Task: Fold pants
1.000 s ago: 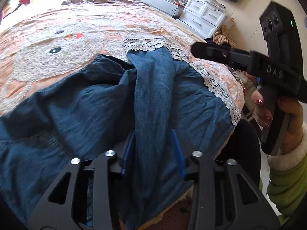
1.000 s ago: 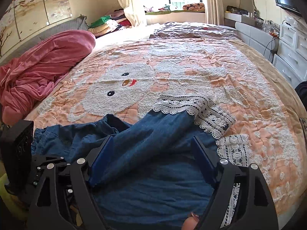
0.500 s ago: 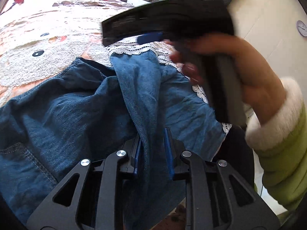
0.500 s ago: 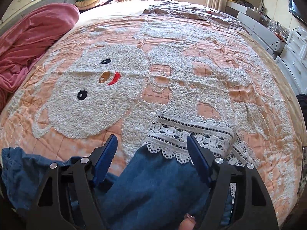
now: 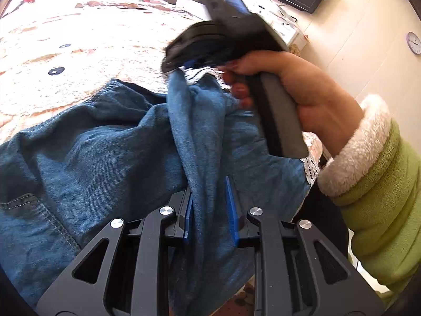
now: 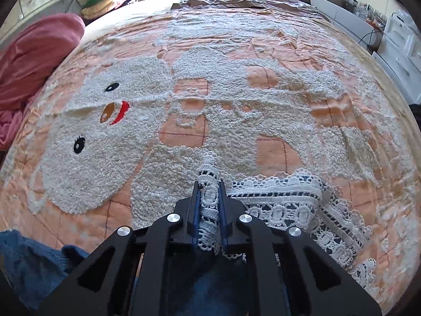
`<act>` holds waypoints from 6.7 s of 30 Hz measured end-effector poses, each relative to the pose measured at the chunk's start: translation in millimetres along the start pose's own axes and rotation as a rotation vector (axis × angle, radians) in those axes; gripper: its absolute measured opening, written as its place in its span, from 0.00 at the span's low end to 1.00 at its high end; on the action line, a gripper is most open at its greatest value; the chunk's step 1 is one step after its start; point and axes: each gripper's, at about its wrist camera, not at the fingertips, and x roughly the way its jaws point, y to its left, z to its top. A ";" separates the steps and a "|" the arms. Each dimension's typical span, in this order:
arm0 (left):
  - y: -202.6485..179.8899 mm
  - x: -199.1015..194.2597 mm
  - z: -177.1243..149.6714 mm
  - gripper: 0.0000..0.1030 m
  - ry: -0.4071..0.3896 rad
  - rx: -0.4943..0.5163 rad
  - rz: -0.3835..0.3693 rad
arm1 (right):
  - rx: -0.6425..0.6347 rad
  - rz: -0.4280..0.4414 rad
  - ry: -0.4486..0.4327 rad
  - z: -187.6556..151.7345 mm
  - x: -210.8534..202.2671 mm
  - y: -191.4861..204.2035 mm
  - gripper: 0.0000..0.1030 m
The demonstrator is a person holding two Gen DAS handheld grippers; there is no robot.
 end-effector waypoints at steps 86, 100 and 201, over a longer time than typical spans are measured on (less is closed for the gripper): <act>-53.6 -35.9 -65.1 0.33 0.018 0.330 0.269 | 0.376 0.197 -0.077 -242.4 -148.4 -132.0 0.35; -24.9 -63.4 -28.2 0.50 -0.051 0.213 0.229 | 0.301 0.174 -0.231 -219.0 -192.5 -125.4 0.58; 96.2 -103.2 -47.6 0.56 -0.012 -0.045 0.552 | 0.103 0.029 -0.092 -209.7 -122.5 -84.2 0.64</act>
